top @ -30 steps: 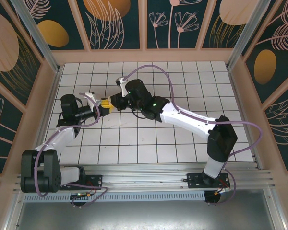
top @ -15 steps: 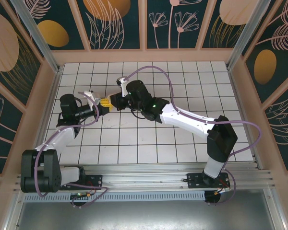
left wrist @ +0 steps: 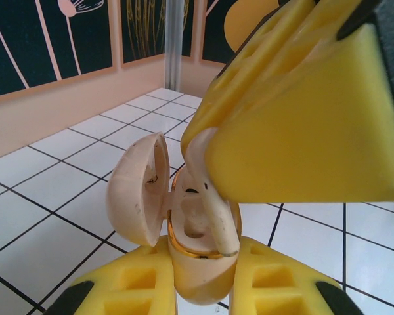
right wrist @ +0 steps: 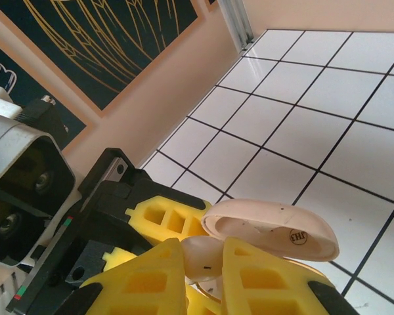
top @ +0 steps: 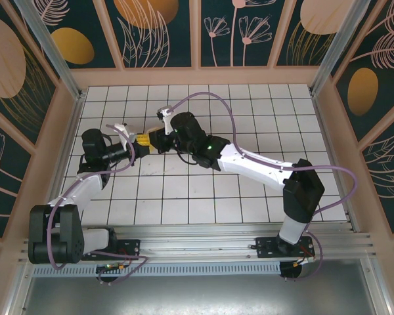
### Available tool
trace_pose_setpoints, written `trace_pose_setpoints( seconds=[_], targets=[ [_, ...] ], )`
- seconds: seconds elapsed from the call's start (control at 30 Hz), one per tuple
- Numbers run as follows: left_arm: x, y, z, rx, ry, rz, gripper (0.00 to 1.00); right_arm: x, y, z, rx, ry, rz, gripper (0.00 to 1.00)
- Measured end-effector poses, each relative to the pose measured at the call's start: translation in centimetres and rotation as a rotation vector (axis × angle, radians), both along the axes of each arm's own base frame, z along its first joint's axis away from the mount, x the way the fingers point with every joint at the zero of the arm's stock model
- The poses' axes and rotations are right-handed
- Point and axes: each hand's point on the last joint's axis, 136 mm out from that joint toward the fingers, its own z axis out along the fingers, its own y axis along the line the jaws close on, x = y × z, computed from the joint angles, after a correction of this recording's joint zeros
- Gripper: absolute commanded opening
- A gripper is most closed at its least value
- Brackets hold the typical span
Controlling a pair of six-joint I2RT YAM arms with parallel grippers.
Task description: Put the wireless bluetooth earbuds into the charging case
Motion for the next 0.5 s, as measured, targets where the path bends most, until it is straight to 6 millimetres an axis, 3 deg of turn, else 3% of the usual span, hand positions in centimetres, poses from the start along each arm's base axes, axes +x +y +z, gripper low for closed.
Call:
trace_pose_setpoints(
  seconds=[0.5],
  targets=[
    [-0.12, 0.0, 0.41, -0.001, -0.012, 0.003, 0.01, 0.02, -0.21, 0.45, -0.01, -0.029, -0.019, 0.15]
  ],
)
